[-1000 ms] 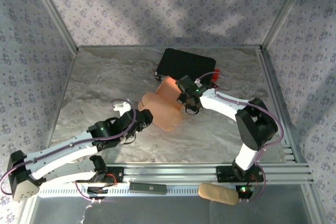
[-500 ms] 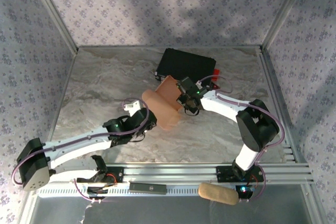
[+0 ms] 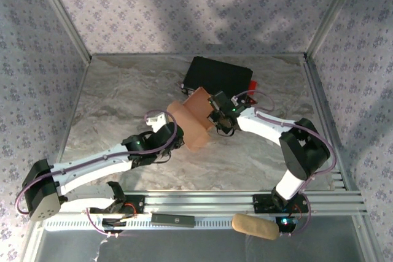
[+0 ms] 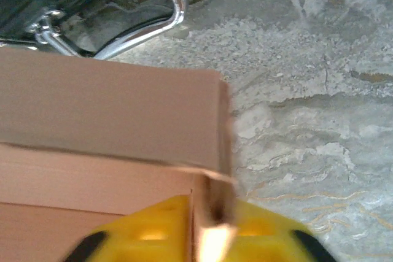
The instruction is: Fold the paper box
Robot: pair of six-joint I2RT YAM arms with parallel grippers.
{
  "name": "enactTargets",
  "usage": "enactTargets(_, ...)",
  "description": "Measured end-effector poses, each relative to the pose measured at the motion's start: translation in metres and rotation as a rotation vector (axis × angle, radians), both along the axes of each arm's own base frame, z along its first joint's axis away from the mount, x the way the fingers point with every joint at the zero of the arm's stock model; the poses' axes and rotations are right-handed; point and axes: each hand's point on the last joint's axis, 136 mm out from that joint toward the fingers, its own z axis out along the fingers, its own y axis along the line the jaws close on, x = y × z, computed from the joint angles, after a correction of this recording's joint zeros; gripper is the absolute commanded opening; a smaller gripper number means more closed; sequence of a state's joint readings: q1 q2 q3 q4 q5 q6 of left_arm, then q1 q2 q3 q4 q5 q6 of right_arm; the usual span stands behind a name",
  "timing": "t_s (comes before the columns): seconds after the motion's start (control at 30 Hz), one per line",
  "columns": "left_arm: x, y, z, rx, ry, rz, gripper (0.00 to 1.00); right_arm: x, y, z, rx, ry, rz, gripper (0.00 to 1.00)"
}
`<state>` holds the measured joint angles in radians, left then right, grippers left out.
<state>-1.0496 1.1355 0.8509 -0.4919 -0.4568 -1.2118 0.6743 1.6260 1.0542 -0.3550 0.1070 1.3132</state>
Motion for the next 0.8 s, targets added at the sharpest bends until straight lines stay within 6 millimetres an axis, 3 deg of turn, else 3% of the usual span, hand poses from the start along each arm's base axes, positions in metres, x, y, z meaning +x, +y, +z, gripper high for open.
enactTargets(0.1, 0.001, 0.004, 0.020, 0.064, -0.029, -0.035, 0.00, -0.003, 0.003, 0.024, 0.015, -0.058, 0.049, 0.54)
enactTargets(0.17, 0.001, 0.008, 0.031, 0.122, -0.043, -0.069, 0.00, -0.005, 0.008, 0.046, 0.040, -0.111, 0.108, 0.60)
enactTargets(0.37, 0.008, 0.030, 0.056, 0.282, -0.061, -0.155, 0.00, -0.007, 0.019, 0.100, 0.055, -0.242, 0.293, 0.60)
enactTargets(0.57, 0.025, 0.038, 0.105, 0.373, -0.099, -0.311, 0.00, -0.008, -0.014, 0.151, 0.009, -0.404, 0.354, 0.51)
enactTargets(0.67, 0.024, 0.028, 0.118, 0.430, -0.120, -0.445, 0.00, -0.004, -0.028, 0.158, -0.054, -0.452, 0.393, 0.51)
enactTargets(0.8, 0.026, 0.020, 0.117, 0.537, -0.114, -0.575, 0.00, -0.007, -0.029, 0.154, -0.141, -0.475, 0.501, 0.51)
